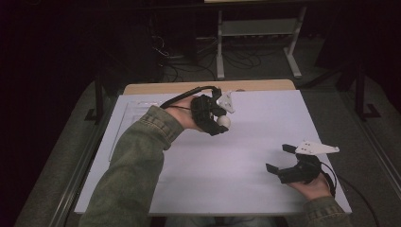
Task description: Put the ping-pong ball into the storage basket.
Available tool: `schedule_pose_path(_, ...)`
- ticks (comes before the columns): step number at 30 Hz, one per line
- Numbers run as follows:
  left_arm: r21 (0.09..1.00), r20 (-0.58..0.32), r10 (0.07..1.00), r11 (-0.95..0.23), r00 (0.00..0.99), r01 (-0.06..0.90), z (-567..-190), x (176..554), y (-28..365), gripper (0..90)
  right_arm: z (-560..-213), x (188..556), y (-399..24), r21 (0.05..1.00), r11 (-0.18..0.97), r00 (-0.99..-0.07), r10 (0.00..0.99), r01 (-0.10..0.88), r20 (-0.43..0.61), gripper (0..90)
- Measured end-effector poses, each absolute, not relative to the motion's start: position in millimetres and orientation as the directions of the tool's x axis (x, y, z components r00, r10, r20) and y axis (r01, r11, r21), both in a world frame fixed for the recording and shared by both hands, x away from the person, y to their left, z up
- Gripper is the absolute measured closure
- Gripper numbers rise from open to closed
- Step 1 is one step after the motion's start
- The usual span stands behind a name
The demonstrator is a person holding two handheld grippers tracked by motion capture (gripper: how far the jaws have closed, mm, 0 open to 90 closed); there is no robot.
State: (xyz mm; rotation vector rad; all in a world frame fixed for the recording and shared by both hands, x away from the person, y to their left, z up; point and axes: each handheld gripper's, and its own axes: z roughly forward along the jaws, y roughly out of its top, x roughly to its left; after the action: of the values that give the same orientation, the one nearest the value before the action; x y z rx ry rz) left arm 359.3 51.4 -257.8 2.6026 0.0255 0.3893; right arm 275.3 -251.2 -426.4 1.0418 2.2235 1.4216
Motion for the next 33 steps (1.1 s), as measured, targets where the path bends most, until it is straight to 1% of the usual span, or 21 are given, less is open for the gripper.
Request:
schedule_pose_path(10, 0.487, 0.268, 0.11, -0.873, 0.957, -0.036, -259, 360, 65, 50.4, -426, 275, -251, 0.878, 0.248, -0.691, 0.712, 0.41, 0.122, 0.0)
schedule_pose_path(19, 0.464, 0.272, 0.113, -0.885, 0.956, -0.027, -262, 360, 76, 50.4, -427, 275, -250, 0.874, 0.253, -0.693, 0.711, 0.415, 0.123, 0.0)
schedule_pose_path(33, 0.456, 0.258, 0.133, -0.89, 0.957, 0.0, -263, 361, 93, 50.3, -426, 275, -250, 0.876, 0.251, -0.694, 0.709, 0.412, 0.123, 0.0)
